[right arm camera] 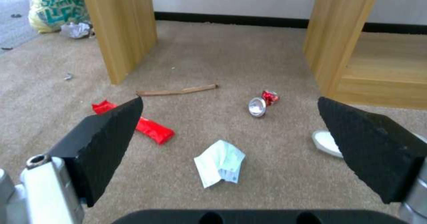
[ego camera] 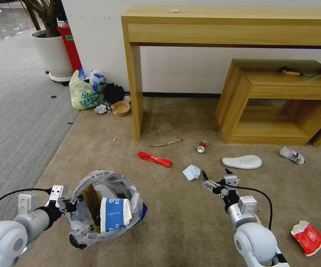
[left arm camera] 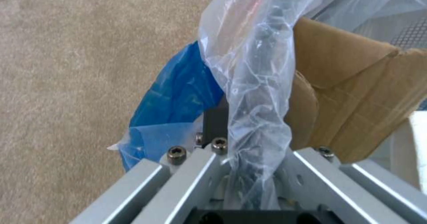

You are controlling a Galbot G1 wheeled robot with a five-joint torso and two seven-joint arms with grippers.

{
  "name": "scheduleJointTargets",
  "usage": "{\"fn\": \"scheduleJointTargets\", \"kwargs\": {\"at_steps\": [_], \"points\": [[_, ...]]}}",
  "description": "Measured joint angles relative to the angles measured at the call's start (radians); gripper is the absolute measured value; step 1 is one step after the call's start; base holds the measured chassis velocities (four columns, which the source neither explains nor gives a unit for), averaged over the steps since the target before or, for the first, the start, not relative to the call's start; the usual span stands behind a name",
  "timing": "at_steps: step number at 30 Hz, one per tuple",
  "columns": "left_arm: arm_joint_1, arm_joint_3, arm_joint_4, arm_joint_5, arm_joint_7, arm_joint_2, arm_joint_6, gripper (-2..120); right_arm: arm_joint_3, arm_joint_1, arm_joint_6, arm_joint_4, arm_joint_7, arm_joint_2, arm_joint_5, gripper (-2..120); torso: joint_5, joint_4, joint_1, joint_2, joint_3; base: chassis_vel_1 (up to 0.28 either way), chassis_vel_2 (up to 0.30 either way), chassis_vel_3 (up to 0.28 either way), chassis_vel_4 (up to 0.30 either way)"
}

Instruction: Pick up the trash bin and place the garbage on the floor into it.

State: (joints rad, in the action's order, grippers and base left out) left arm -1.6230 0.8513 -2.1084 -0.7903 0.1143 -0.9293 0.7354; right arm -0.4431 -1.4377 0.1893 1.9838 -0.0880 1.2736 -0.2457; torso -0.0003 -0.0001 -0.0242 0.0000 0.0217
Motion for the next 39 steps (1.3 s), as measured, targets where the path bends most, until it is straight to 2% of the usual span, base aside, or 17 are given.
{"fn": "scheduleJointTargets", "kwargs": {"at_steps": [33,36,39], "points": [[0.015,-0.008,0.015,0.001,-0.001,0.002,0.0,0,0.028,0.025,-0.004,-0.044,0.004,0.005,-0.002,100,-0.0002,-0.0001,0.0,0.0,0.0,-0.089,0.087,0.085,-0.082],[0.019,-0.008,0.02,0.0,-0.001,0.004,0.0,0,0.034,0.041,-0.002,-0.063,0.001,0.004,-0.017,100,-0.0001,0.0,0.0,0.0,0.0,-0.08,0.083,0.095,-0.088],[0.025,-0.008,0.028,-0.001,0.0,0.008,0.0,0,0.055,0.081,0.019,-0.107,-0.023,-0.003,-0.094,100,0.0,-0.0001,0.0,0.0,0.0,-0.063,0.079,0.073,-0.071]]}}
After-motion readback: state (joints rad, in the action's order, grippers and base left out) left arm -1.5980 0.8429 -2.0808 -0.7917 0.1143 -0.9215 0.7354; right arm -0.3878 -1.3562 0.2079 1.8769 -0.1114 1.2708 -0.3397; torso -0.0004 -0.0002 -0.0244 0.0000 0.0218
